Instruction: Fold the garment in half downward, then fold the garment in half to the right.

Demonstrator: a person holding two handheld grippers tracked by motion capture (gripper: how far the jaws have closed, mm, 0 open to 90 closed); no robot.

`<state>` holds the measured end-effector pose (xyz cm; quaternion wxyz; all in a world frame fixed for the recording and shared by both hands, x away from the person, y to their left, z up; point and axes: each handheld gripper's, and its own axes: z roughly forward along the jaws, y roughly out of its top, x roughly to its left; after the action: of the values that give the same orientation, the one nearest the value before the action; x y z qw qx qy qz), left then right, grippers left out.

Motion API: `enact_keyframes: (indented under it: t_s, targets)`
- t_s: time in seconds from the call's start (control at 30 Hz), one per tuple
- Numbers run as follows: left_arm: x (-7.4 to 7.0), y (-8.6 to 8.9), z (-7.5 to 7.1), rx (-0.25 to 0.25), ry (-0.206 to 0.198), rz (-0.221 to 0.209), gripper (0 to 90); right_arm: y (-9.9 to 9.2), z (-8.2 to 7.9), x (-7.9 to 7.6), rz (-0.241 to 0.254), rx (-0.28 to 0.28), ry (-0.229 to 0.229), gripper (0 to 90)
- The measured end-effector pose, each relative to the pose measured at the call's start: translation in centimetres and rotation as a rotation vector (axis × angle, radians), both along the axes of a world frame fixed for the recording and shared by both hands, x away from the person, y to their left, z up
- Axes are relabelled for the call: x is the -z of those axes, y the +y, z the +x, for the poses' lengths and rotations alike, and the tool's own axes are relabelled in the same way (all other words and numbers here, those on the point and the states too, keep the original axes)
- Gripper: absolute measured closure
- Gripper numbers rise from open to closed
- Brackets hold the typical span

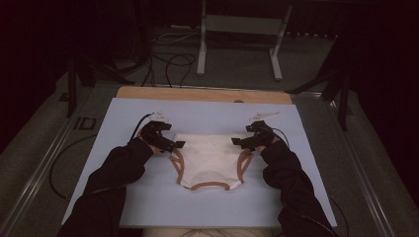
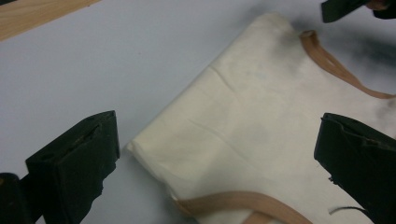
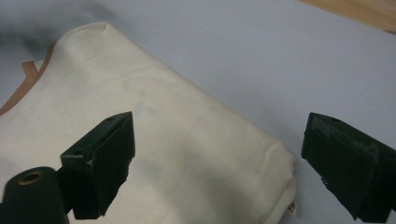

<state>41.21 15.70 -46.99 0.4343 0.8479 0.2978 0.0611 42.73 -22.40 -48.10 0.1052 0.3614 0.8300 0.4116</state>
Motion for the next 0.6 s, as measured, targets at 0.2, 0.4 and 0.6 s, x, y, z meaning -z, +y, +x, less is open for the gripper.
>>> enact_keyframes:
  t_s: [0.2,0.4,0.6]
  targets:
    - [-0.7,0.6,-1.4,0.028,-0.015,0.004,2.5,0.4,-0.2,-0.6,0.008,-0.012,-0.002,9.8]
    - [-2.0,1.2,-3.2,0.055,-0.054,-0.023,2.5,1.0,-0.5,-1.4,-0.008,-0.052,-0.009,9.8]
    - [-2.9,1.2,-5.1,0.089,-0.084,-0.027,2.5,2.0,-0.7,-2.4,-0.029,-0.095,-0.027,9.8]
